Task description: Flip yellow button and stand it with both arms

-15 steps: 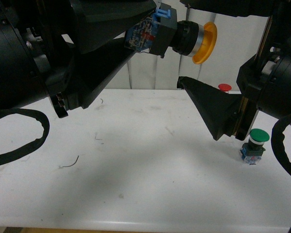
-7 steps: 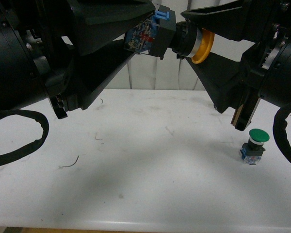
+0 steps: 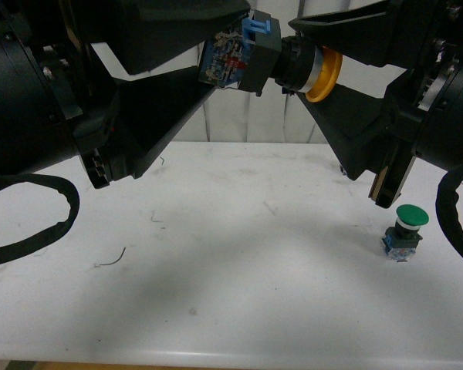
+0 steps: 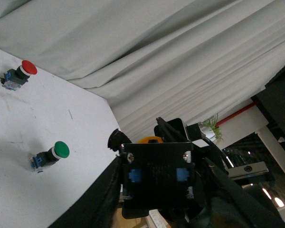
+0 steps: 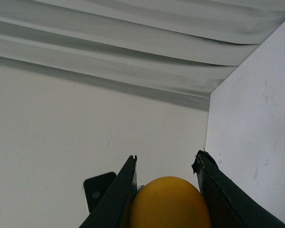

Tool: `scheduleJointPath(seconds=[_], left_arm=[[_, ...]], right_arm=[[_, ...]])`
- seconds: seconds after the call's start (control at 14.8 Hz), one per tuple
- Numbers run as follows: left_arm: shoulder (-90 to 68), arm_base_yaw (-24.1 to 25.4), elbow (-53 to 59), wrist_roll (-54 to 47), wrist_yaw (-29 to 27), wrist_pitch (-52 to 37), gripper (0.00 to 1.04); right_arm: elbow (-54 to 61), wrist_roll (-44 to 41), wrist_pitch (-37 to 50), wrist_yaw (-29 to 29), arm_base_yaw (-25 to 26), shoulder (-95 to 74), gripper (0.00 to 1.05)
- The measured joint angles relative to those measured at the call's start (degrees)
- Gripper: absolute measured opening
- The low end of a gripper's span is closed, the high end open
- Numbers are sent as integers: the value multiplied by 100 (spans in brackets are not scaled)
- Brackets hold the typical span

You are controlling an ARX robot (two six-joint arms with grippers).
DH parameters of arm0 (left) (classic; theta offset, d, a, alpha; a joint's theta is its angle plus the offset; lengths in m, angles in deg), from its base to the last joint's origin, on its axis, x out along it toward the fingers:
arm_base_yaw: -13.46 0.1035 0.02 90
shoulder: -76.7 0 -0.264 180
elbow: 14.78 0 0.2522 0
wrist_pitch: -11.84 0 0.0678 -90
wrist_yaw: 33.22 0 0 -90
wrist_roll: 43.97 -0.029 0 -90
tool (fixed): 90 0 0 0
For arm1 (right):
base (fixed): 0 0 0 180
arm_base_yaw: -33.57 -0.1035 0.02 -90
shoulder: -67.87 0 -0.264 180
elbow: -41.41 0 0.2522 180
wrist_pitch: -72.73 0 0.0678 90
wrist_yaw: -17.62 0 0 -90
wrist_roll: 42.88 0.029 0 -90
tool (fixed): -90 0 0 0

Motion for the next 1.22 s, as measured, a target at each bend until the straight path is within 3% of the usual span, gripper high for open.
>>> scheduleJointPath(seconds=[0.27, 0.34, 0.61, 0.81, 1.08, 1.22], left_arm=[[162, 76, 72, 13, -2, -35, 95], [254, 127, 144, 15, -2, -28, 99], [1106, 809, 535, -85, 264, 144, 98], [2820, 1799, 981, -1027, 636, 2031, 98], [6321, 3598, 1311, -2979, 1113, 5425, 98], [7608, 4175, 1311, -3585, 1268, 6596, 98]], right_arm=[[0, -15, -20, 0, 37, 0, 35], [0, -15, -26, 0, 46, 0, 35], [0, -13, -31, 7, 192, 0, 34], [-20, -11, -31, 11, 297, 0, 34], [-44, -2, -31, -9, 332, 20, 34], [-55, -2, -28, -9, 332, 42, 34]])
